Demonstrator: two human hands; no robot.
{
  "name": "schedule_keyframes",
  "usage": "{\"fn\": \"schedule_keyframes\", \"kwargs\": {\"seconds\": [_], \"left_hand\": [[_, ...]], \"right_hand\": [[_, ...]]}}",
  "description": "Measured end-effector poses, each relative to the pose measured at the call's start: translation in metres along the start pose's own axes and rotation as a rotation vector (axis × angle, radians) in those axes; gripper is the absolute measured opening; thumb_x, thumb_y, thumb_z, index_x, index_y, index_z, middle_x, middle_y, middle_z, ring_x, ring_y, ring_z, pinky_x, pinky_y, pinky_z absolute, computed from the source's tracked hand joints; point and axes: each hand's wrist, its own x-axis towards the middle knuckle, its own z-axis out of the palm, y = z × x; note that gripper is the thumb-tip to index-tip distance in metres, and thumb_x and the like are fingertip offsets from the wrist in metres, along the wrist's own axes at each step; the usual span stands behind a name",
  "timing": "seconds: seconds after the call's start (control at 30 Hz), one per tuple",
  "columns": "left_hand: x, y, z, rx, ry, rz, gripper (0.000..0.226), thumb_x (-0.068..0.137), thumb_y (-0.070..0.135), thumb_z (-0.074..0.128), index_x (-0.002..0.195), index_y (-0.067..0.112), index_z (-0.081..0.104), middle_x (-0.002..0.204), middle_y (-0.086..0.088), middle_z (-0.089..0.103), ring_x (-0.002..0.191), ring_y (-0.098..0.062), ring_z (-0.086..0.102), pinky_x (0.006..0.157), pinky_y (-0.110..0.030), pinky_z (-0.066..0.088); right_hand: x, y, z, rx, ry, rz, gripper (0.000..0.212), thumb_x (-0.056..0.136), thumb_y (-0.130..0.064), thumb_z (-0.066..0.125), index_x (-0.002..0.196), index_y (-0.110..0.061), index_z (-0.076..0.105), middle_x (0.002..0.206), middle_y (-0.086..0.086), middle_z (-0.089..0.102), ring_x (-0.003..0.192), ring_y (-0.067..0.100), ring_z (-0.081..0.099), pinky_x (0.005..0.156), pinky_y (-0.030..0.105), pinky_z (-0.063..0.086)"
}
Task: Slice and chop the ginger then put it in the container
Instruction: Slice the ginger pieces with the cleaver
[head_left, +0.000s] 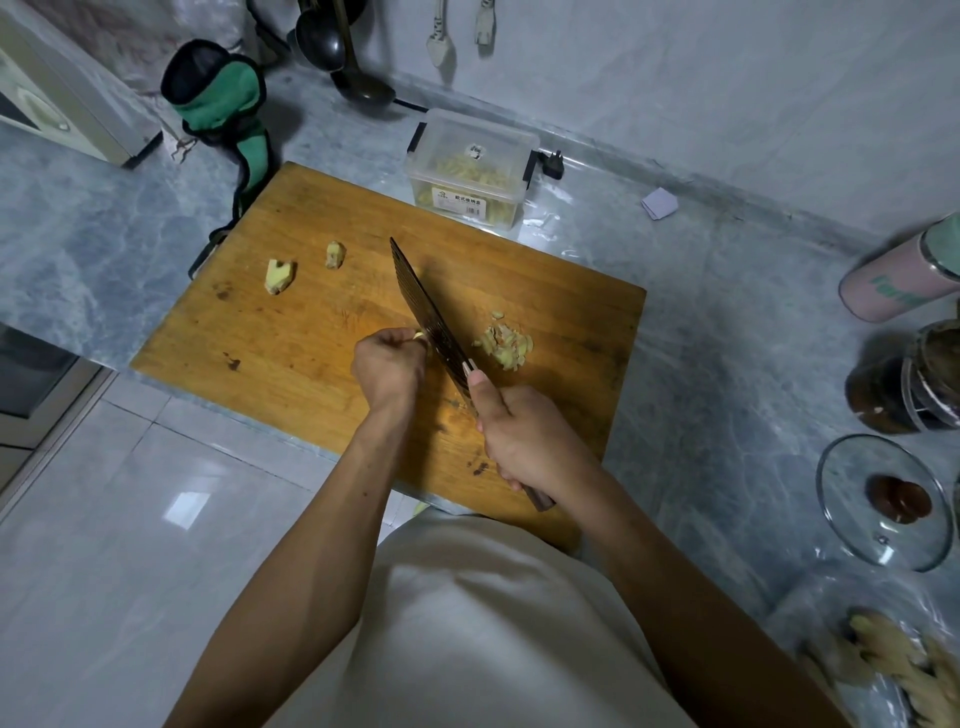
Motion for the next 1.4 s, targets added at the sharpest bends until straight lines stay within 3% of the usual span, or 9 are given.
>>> {"fn": "schedule_keyframes", "kwargs": {"seconds": [0.27, 0.93, 1.1, 1.33, 1.4], "left_hand": [[0.0, -0.001, 0.0, 0.014, 0.016, 0.024, 0.007, 0.085, 0.011, 0.069, 0.086, 0.017, 0.073, 0.086, -0.002, 0.073, 0.072, -0.013, 0.065, 0.073, -0.027, 0.057], [0.001, -0.004, -0.004, 0.0, -0.005, 0.039, 0.014, 0.085, 0.009, 0.066, 0.079, 0.02, 0.073, 0.079, 0.0, 0.073, 0.077, -0.019, 0.071, 0.076, -0.036, 0.061], [0.002, -0.004, -0.005, -0.007, -0.024, 0.033, 0.018, 0.083, 0.007, 0.065, 0.073, 0.02, 0.072, 0.075, -0.004, 0.073, 0.076, -0.029, 0.072, 0.072, -0.041, 0.061], [0.005, -0.004, -0.005, 0.007, -0.022, 0.03, 0.013, 0.083, 0.005, 0.066, 0.083, 0.013, 0.076, 0.082, -0.003, 0.074, 0.078, -0.019, 0.072, 0.078, -0.034, 0.06], [0.003, -0.002, -0.006, 0.008, -0.027, 0.047, 0.012, 0.085, 0.005, 0.065, 0.087, 0.01, 0.077, 0.085, -0.005, 0.075, 0.079, -0.019, 0.071, 0.076, -0.032, 0.059]], "right_hand": [[0.001, -0.001, 0.004, -0.077, 0.027, -0.033, 0.065, 0.108, -0.051, 0.024, 0.062, -0.012, 0.047, 0.047, 0.0, 0.047, 0.031, 0.005, 0.043, 0.038, 0.021, 0.039], [0.026, -0.005, 0.017, -0.01, 0.014, -0.037, 0.064, 0.109, -0.049, 0.025, 0.058, -0.013, 0.043, 0.039, -0.004, 0.042, 0.027, 0.002, 0.041, 0.034, 0.015, 0.036], [0.029, -0.001, 0.021, 0.009, 0.037, -0.044, 0.067, 0.109, -0.049, 0.024, 0.055, -0.013, 0.041, 0.034, -0.003, 0.041, 0.028, 0.01, 0.045, 0.037, 0.022, 0.041], [0.036, -0.001, 0.03, 0.008, 0.043, -0.03, 0.068, 0.109, -0.048, 0.023, 0.057, -0.01, 0.045, 0.031, -0.002, 0.042, 0.027, 0.009, 0.045, 0.035, 0.023, 0.041], [0.037, 0.001, 0.033, 0.016, 0.05, -0.033, 0.068, 0.109, -0.048, 0.024, 0.056, -0.011, 0.045, 0.031, -0.002, 0.041, 0.028, 0.009, 0.044, 0.038, 0.029, 0.042]]}}
